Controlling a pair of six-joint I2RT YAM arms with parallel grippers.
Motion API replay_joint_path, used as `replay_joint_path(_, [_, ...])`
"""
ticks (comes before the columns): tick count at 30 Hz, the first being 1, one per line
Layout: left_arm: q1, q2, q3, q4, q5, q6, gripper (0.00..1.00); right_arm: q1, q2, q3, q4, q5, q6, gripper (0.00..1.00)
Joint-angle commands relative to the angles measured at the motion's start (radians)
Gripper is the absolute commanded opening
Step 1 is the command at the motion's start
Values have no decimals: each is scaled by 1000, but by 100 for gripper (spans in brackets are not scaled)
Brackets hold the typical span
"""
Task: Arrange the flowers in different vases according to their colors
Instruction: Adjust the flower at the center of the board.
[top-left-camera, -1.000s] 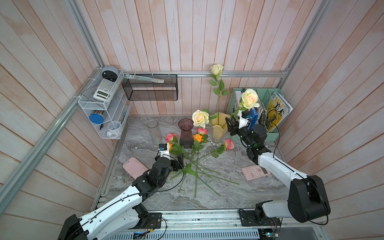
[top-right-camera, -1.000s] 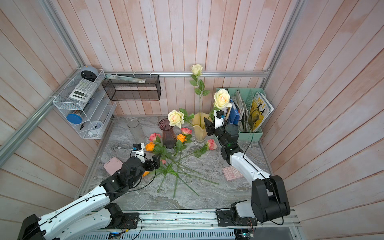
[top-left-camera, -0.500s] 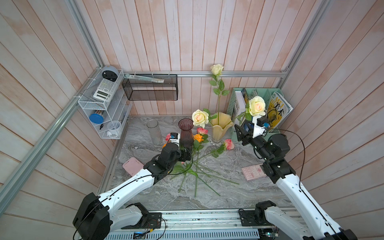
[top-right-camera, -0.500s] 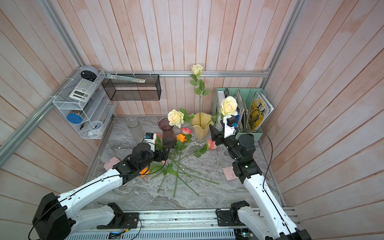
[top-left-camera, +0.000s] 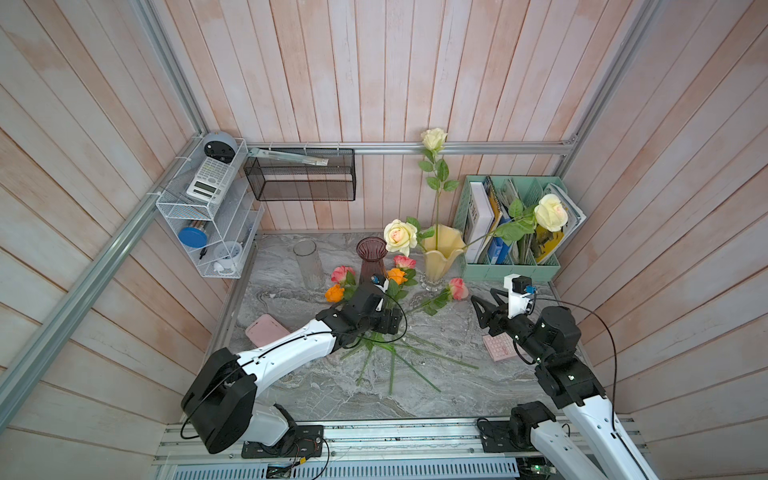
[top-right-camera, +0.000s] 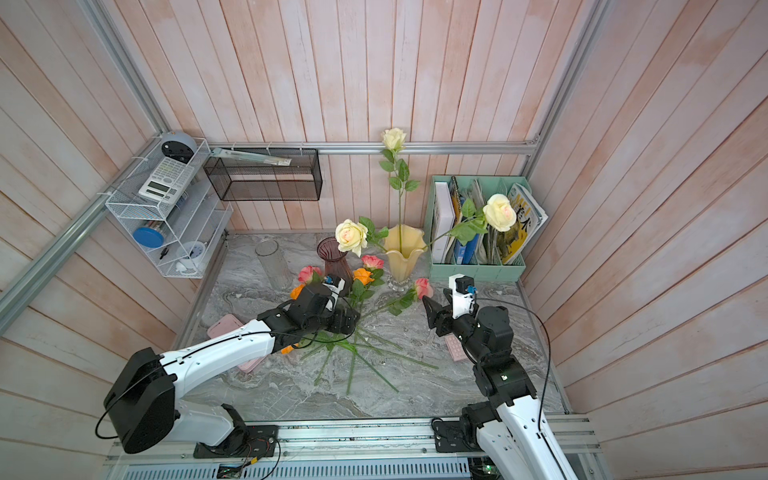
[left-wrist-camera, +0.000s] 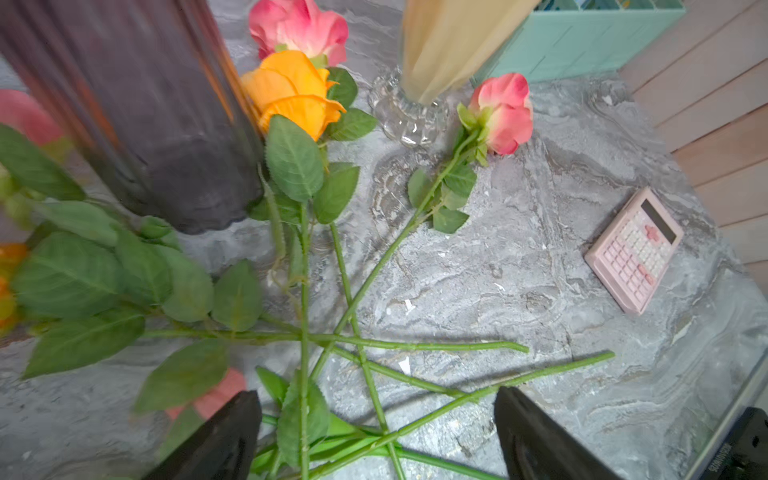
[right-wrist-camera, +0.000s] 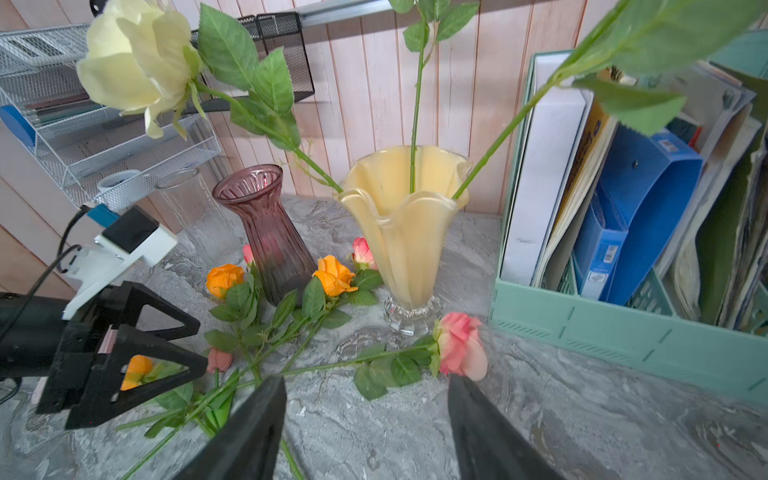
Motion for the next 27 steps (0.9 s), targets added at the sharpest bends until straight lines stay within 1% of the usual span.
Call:
replay_joint_path(1, [-5,45,54,-72,-27,-18,92,6,-27,-11,-71,9,41,68])
replay_joint_path(5, [-5,95,99,-129,-90,-10,90,9,-18,-14,-83,-7,64,67])
replay_joint_path(7, [-5,129,124,-159,-126,7,85,12,-6,-12,-92,-23,63,66])
replay_joint_path(9, [-5,163,144,-182,-149,21,85,14,5,-13,-99,-37,59,66])
replay_joint_path(14, [-2,223,174,-178,-166,42,74,18,-3,-32,-86,-42,76,64])
replay_joint_path(16, [0,250,189,-180,-167,49,72,20,-9,-37,-86,-42,79,64])
replay_joint_path(20, [4,290,223,-174,-182,68,64,25,-13,-52,-76,-42,91,64])
replay_joint_path(22, [9,310,244,-177,-179,79,63,27,-12,-58,-71,-43,95,64])
replay_joint_path(27, [17,365,291,-209,-182,106,54,32,-10,-65,-65,-43,93,63])
